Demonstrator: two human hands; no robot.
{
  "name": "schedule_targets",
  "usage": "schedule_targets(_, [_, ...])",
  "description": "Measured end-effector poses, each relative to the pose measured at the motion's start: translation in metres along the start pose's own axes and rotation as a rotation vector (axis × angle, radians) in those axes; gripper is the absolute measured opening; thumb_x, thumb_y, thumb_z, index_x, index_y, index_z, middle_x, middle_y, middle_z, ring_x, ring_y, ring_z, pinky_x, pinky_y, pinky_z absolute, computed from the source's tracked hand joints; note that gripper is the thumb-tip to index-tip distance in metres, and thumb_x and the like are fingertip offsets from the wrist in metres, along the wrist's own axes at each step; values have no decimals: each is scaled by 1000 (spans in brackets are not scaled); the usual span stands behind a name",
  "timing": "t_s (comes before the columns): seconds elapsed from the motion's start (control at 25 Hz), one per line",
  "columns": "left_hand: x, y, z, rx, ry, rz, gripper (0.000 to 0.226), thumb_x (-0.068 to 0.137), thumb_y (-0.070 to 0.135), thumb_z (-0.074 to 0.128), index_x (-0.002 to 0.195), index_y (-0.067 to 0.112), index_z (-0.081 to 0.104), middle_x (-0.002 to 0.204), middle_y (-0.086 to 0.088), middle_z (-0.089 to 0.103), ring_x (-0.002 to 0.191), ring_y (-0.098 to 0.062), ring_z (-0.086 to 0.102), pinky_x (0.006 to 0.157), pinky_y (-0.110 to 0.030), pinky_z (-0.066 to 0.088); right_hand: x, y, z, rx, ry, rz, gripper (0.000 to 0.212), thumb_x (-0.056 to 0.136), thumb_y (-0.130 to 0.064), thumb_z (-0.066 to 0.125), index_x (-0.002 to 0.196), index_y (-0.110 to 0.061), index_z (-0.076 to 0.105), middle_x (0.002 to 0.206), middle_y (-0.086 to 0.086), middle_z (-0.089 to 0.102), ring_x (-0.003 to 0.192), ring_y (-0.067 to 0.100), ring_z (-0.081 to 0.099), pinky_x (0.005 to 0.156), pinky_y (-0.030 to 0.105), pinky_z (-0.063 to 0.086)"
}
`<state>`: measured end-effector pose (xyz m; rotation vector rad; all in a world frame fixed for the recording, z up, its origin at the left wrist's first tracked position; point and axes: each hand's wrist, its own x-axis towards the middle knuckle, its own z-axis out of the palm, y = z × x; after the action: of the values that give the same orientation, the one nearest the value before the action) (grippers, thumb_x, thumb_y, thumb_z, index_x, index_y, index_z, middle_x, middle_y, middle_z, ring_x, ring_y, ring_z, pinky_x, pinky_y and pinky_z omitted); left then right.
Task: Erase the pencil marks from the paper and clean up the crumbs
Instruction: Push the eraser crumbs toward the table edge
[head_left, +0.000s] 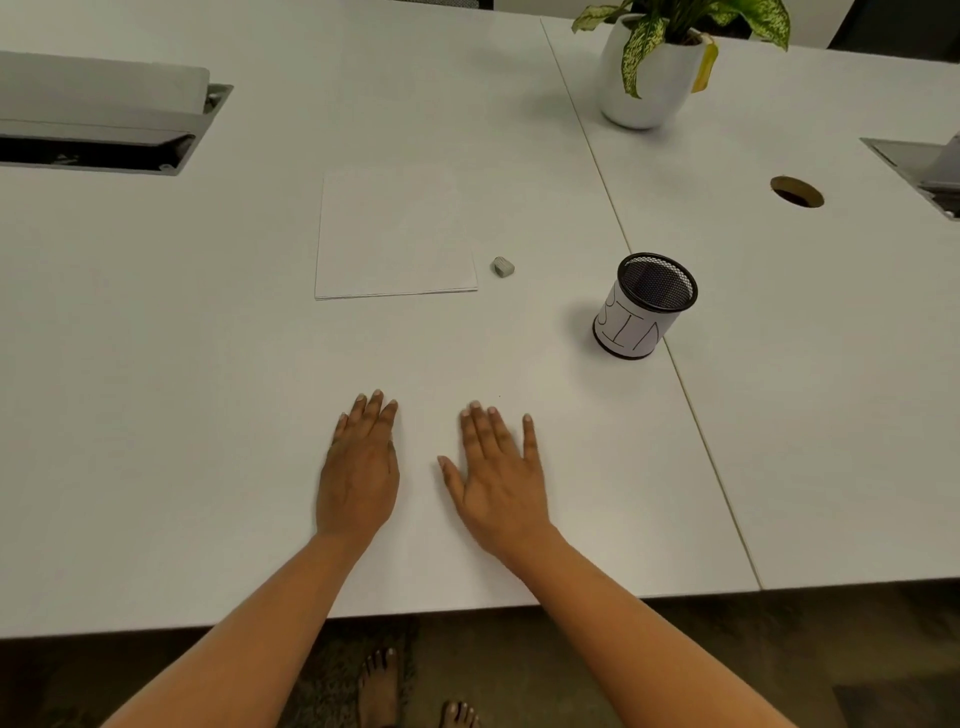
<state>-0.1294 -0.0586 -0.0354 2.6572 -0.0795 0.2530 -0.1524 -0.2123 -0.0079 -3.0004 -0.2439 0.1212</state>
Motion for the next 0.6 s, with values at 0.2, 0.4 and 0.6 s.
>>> schedule_targets(0.2, [0,2,0,86,9,1,41,95,18,34,130,1,48,139,-17,44,133,-31,37,110,-40,18,-29,28,-22,-20,-11,-12,93,80,-56,-21,134,-9,39,144,9,39,138,21,27,113,40,-14])
schedule_targets(0.4, [28,27,7,169,-228,143,84,80,59,-7,146,13,18,155,-4,13,143,-18,5,113,-35,-4,2,67,-37,935,122,230,37,98,-27,30,110,-15,63,123,-1,60,122,10,49,110,26,29])
schedule_targets(0.6, [51,52,22,203,-383,353,105,61,70,-34,147,19,0,156,2,-4,142,-9,-10,112,-29,-11,-5,90,-28,1180,127,287,39,98,-27,25,115,-18,60,123,-7,58,119,3,48,90,-4,32])
